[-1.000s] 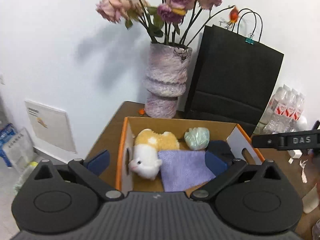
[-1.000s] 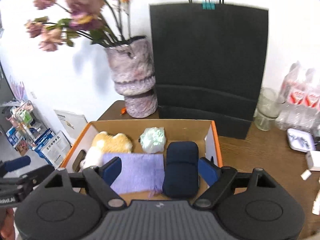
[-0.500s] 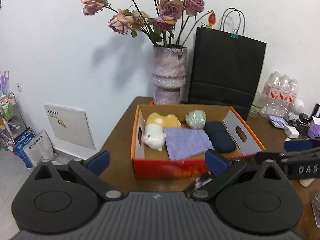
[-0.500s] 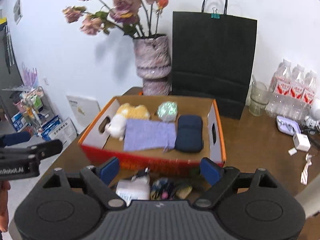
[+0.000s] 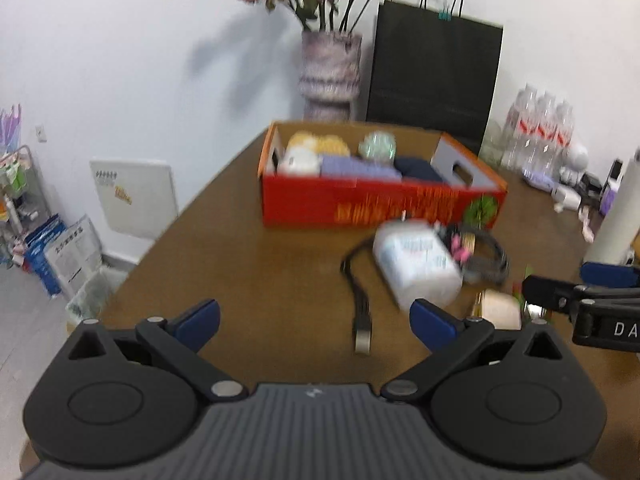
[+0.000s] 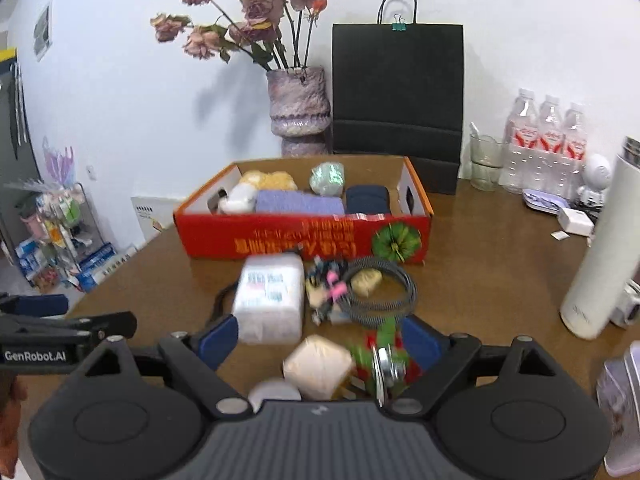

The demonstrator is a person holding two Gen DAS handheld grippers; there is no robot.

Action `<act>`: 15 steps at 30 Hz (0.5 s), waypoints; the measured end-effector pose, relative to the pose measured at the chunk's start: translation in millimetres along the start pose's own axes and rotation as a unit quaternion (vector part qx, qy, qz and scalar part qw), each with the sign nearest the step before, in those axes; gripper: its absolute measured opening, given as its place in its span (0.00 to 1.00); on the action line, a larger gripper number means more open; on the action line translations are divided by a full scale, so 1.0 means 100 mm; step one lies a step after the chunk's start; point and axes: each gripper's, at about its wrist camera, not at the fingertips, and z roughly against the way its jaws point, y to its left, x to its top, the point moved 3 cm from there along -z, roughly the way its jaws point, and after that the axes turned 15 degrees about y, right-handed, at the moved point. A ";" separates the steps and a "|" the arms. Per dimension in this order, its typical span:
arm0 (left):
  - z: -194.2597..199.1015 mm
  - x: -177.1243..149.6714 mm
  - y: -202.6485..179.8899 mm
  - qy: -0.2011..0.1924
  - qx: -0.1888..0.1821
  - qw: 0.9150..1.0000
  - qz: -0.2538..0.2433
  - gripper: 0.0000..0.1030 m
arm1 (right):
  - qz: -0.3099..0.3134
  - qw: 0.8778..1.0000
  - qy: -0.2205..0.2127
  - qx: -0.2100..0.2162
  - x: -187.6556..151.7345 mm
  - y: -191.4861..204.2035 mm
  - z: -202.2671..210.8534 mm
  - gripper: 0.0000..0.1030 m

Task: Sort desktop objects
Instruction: 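Withdraw both open tools from the box back over the table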

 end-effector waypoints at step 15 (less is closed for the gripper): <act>-0.09 -0.82 -0.13 0.025 -0.004 0.999 -0.023 1.00 | -0.040 0.999 0.009 0.003 -0.94 -0.14 -0.04 0.86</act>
